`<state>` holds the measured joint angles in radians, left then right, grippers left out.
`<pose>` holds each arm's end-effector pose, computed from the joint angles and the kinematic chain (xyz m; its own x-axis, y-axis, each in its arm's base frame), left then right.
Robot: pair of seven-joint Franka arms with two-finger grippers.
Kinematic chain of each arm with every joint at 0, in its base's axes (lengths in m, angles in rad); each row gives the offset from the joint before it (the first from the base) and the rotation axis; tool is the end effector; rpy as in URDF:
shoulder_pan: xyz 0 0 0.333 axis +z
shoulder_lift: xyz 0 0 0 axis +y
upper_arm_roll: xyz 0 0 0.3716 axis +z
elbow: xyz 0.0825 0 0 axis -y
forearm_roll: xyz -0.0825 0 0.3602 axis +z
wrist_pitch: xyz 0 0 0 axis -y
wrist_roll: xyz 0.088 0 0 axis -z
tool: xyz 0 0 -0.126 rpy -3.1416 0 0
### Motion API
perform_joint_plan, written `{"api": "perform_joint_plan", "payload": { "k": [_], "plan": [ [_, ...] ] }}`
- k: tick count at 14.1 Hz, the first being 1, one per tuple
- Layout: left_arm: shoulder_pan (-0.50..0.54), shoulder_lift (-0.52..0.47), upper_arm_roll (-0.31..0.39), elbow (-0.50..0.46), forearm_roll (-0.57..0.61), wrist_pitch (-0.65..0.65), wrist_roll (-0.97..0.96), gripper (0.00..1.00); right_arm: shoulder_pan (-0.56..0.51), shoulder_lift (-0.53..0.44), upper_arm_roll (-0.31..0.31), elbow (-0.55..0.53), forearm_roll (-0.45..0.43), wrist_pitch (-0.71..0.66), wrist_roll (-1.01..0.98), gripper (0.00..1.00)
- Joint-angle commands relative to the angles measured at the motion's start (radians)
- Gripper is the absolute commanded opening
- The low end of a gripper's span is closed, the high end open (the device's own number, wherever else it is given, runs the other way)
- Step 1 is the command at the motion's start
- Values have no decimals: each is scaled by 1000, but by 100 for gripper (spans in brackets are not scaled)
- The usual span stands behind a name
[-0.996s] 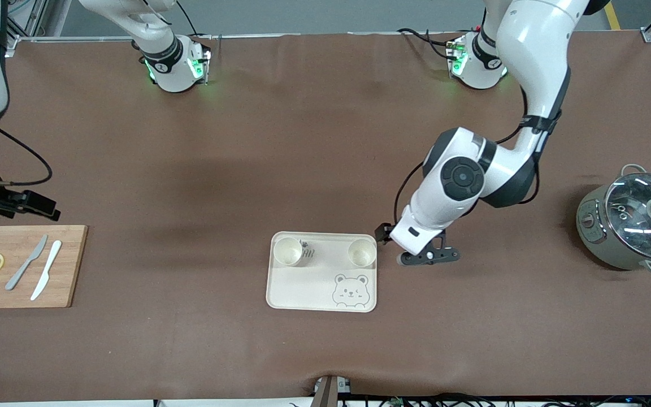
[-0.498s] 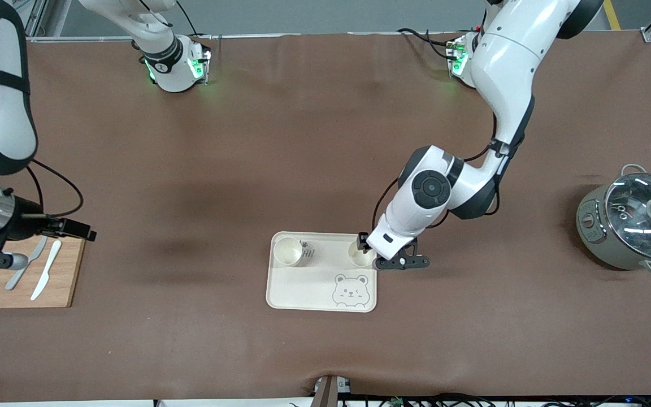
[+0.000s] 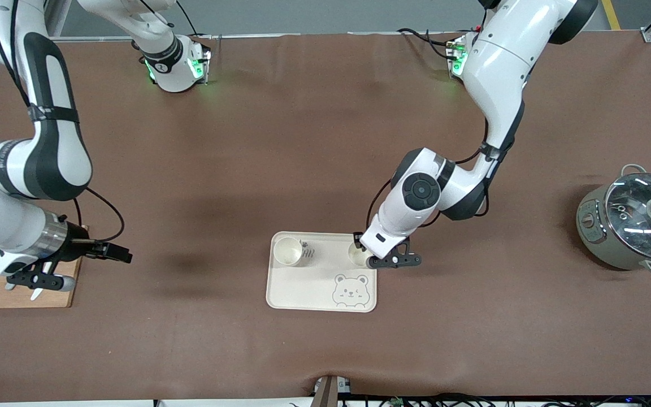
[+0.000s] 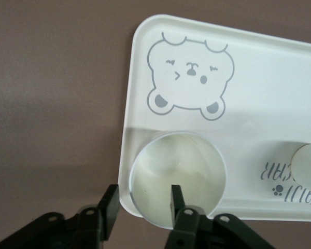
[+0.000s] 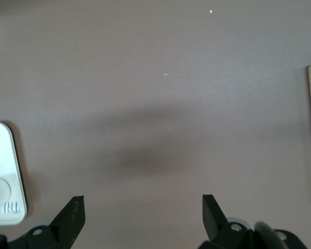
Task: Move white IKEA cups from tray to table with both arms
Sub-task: 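Grasp the cup with the left gripper while the right gripper reaches the other cup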
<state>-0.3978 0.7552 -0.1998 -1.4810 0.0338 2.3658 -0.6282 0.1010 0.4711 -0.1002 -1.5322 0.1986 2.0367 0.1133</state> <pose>0.6413 -0.3950 0.2839 0.9959 0.0752 0.0496 0.0657 -0.9830 0.1713 0.6961 0.0269 0.4296 0.9822 -0.1869 0.0160 -0.1830 -0.9735 -0.1373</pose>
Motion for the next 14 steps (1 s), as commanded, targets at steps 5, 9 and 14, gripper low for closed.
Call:
{"api": "perform_joint_plan", "payload": {
  "k": [5,9,14],
  "plan": [
    [-9,24,14,24,9,21,-22,0,150,80,-6,14,16,97,297,100],
    [-13,26,16,21,11,23,-24,0,213,107,-6,11,13,91,526,100],
    [-9,-19,23,22,41,-8,-25,0,339,132,-7,12,1,102,756,100]
  ]
}}
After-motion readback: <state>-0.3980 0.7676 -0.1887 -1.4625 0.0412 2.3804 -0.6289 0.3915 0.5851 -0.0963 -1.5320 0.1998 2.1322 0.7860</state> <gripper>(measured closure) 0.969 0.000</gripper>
